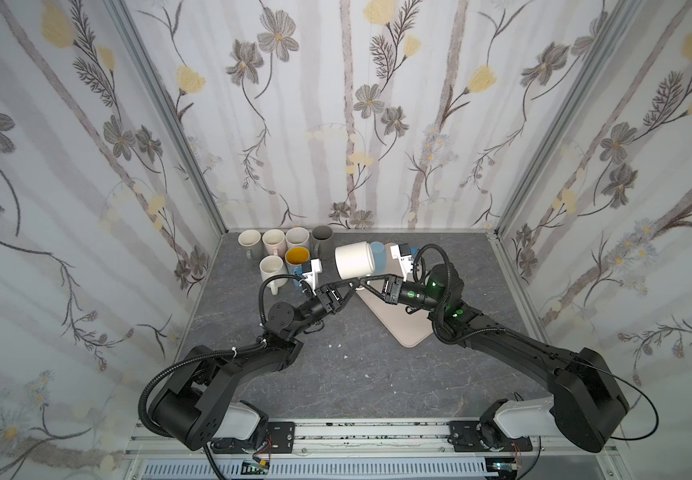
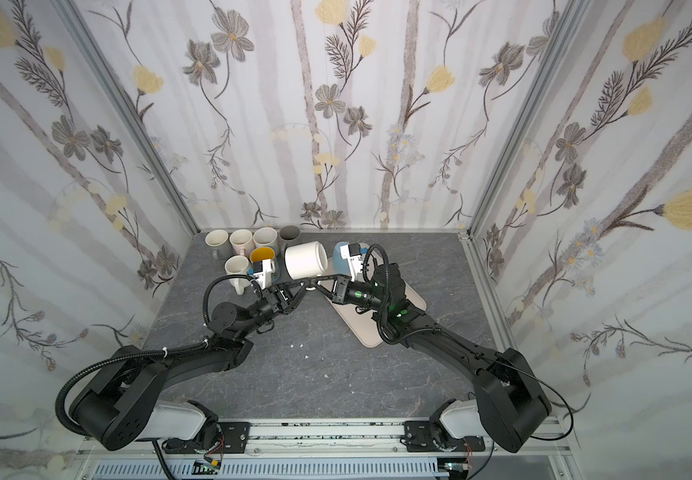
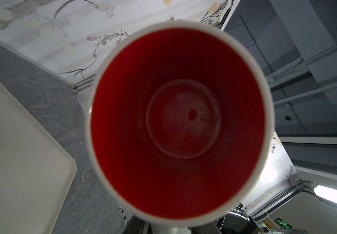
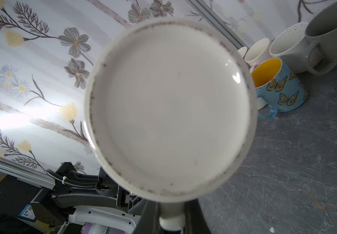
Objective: Turn the mug right side up
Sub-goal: Place the mug at the top-left of the table.
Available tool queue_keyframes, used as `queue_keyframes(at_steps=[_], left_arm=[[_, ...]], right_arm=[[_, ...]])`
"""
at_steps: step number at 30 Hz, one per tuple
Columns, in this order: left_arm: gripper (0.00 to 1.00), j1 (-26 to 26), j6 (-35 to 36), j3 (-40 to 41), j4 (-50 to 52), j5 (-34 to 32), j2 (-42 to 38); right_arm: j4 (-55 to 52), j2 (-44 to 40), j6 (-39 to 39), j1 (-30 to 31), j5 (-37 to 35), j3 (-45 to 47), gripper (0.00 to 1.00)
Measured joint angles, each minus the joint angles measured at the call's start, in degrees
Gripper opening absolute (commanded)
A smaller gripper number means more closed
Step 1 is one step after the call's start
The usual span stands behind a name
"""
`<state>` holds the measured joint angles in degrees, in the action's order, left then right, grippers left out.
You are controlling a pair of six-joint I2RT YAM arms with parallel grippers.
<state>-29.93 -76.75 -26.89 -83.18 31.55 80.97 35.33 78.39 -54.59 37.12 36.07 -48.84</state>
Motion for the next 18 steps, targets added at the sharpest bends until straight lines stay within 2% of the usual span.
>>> queue_keyframes(at_steps=[3,7,8,12,15,18], left_arm=[[0.23,0.15,-1.86,-0.13,-3.28,-0.04,1.6],[0.02,0.35,-3.02,-0.33,-5.35,-0.09,2.89],[0.0,0.35,-3.04,-0.42,-5.64,-0.09,2.99],[0.0,0.52,-2.6,-0.74,-4.35,0.02,1.97],[0.0,1.18,-1.53,-0.74,-0.13,1.25,-0.68],[0.0,2.19,0.76,-0.74,5.05,1.44,-3.78]], right_arm=[[0.52,0.07,-0.83,0.26,-0.04,0.0,0.0],[2.05,0.37,-1.84,0.48,-0.52,-0.13,0.0],[1.92,0.37,-1.88,0.55,-0.66,-0.24,0.0],[0.37,0.31,-0.96,0.42,-0.72,-1.33,0.25],[-2.16,-0.42,1.29,-0.13,-1.86,-1.51,0.38],[-4.74,-1.18,2.69,-0.94,-3.23,-1.66,0.45]])
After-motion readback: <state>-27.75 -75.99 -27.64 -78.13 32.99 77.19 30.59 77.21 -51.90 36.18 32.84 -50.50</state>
